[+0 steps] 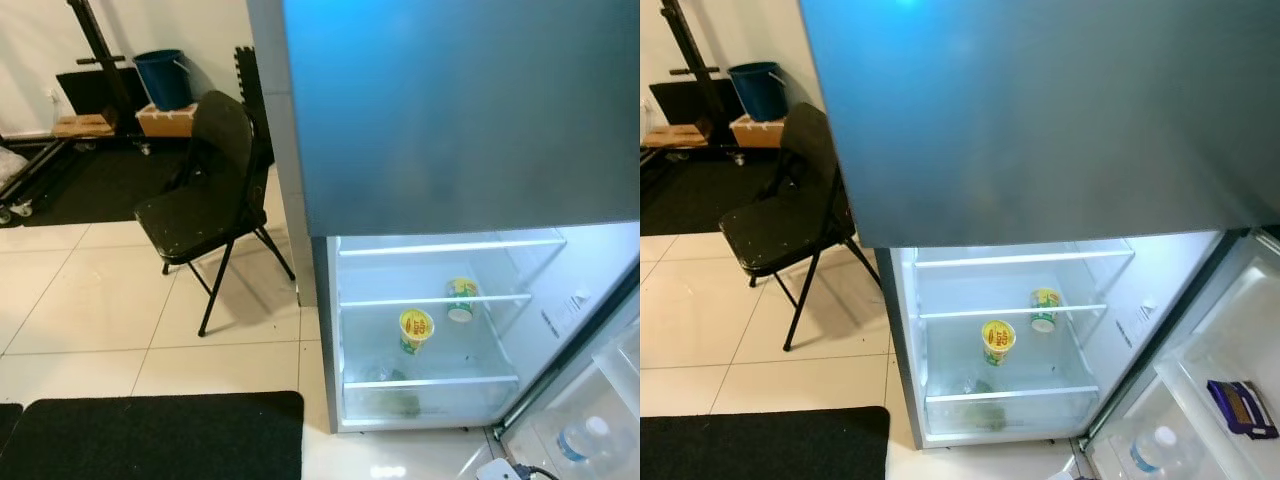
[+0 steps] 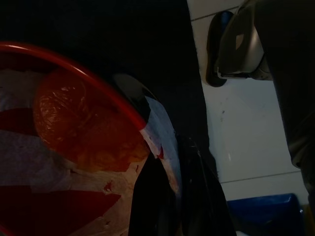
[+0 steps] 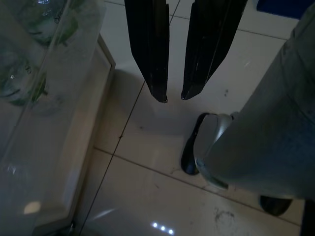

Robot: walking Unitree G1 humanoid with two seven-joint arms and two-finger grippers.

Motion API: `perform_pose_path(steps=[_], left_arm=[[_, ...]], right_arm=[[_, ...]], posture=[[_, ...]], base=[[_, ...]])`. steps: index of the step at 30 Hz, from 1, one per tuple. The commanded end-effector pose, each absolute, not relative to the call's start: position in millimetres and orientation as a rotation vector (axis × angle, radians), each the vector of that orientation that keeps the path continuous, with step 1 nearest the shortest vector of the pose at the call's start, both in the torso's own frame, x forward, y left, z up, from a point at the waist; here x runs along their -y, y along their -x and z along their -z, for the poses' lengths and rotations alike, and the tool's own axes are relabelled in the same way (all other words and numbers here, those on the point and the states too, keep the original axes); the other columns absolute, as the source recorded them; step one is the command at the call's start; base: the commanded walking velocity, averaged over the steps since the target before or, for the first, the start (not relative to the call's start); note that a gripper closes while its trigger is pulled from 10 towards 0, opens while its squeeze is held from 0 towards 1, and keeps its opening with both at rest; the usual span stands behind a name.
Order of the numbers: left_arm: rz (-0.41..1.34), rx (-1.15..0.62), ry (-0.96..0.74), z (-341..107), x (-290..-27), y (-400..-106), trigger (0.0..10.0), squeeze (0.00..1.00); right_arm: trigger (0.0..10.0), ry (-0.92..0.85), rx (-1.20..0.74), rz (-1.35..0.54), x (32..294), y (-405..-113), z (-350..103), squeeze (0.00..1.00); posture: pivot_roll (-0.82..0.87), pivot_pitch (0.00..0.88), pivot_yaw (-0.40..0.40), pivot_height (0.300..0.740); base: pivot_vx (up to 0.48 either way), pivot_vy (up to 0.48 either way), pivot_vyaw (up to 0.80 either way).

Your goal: Restocking fridge

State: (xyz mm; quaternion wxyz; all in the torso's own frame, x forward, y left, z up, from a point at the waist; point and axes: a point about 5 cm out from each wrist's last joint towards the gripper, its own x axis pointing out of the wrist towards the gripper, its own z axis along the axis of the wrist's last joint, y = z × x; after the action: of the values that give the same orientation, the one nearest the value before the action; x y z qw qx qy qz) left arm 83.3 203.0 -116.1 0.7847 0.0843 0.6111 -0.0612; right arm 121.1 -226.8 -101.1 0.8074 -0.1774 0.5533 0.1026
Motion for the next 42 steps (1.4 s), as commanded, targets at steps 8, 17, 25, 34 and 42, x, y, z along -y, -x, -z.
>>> perform_pose_path(steps=[8,17,25,34,42], left_arm=[[0.136,-1.279,-0.204,113.1,-206.4,-93.5,10.0,0.00],[0.121,-1.268,-0.192,112.9,-206.3,-94.3,10.0,0.00],[0.137,-1.269,-0.193,112.7,-205.8,-95.3,10.0,0.00],[0.141,-1.271,-0.181,113.2,-204.1,-94.0,10.0,0.00],[0.140,-1.270,-0.180,113.3,-203.8,-93.9,10.0,0.00]], right_arm=[[10.0,0.367,-1.200,-0.214,225.8,-116.5,102.8,0.00],[10.0,0.363,-1.201,-0.209,225.6,-115.5,103.1,0.00],[10.0,0.359,-1.200,-0.206,225.9,-114.9,103.2,0.00],[10.0,0.361,-1.200,-0.206,226.2,-115.1,103.1,0.00],[10.0,0.361,-1.199,-0.208,225.5,-115.5,103.2,0.00]], posture=[[-0.06,0.000,0.013,0.740],[-0.06,0.000,0.012,0.740],[-0.06,0.000,0.012,0.740],[-0.06,0.000,0.011,0.740],[-0.06,0.000,0.010,0.740]], base=[[0.262,0.000,0.00],[0.120,0.000,0.00],[0.000,-0.293,0.00],[0.000,-0.449,0.00],[0.000,-0.306,0.00]])
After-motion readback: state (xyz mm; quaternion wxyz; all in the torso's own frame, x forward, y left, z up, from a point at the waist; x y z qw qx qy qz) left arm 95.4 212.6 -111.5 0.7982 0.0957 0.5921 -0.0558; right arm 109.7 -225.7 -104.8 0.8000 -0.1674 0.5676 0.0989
